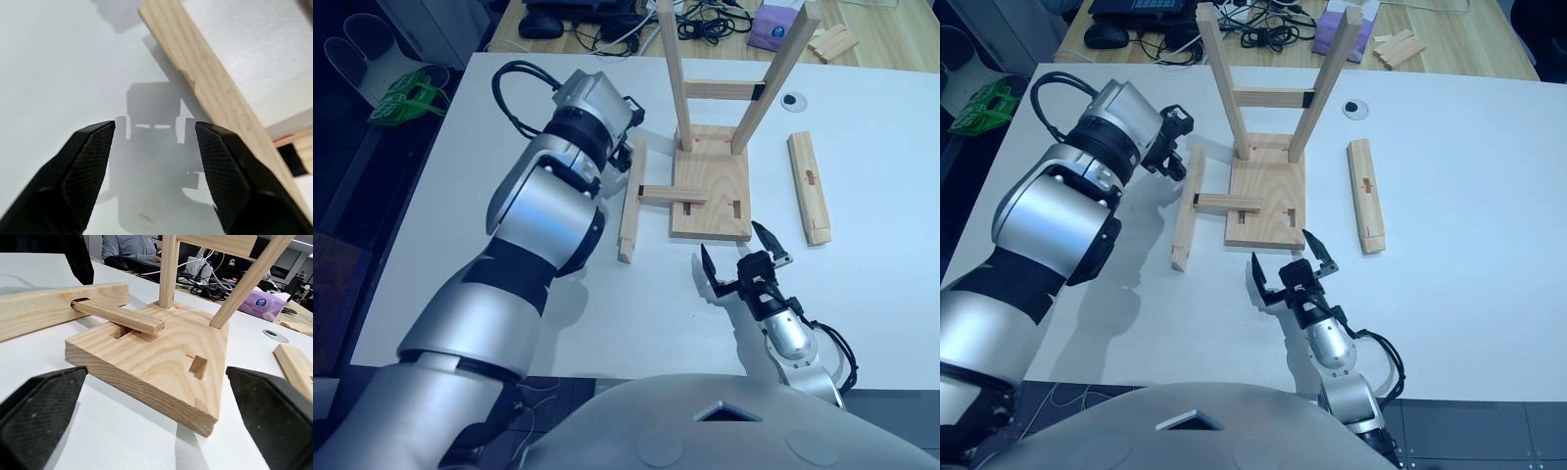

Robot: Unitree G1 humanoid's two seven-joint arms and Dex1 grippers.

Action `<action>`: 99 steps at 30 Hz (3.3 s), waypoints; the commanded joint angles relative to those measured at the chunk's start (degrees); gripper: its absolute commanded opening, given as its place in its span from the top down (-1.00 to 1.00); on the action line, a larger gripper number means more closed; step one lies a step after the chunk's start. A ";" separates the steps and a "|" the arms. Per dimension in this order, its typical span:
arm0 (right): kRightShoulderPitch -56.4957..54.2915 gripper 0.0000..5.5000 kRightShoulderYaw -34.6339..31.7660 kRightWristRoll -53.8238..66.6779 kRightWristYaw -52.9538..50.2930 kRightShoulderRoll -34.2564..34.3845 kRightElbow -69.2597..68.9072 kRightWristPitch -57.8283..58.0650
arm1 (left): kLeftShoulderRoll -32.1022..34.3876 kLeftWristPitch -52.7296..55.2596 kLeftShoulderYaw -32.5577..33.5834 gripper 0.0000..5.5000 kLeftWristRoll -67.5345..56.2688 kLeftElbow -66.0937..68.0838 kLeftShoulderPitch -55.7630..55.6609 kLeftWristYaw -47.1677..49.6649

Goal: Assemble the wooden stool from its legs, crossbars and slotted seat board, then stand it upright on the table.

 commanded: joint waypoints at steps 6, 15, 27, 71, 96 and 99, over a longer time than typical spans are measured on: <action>0.59 -0.96 0.10 -0.98 -1.31 -0.01 -0.05 -0.65 | 0.01 4.18 9.12 -0.11 -3.58 0.73 -6.27 4.04; 1.51 -0.96 0.63 -1.83 -1.81 0.26 -0.45 -0.64 | -4.24 3.70 10.96 -0.11 -3.57 1.41 -0.14 8.30; 5.47 -0.96 2.08 -2.97 -3.29 0.11 -2.26 -0.76 | -5.05 -1.52 11.52 -0.06 -1.35 2.78 2.51 12.62; -19.39 -0.96 -11.20 10.26 16.32 -13.03 1.30 1.53 | -2.25 -1.43 42.88 0.63 -21.11 -75.66 33.08 37.12; -50.17 -0.96 2.68 28.07 35.57 -3.92 6.52 25.78 | -10.90 -16.30 33.06 0.63 -32.30 -97.61 41.32 42.32; -51.88 -0.85 2.98 25.78 34.75 -2.54 10.33 24.43 | -10.86 -15.79 32.07 0.63 -33.28 -98.12 41.51 42.17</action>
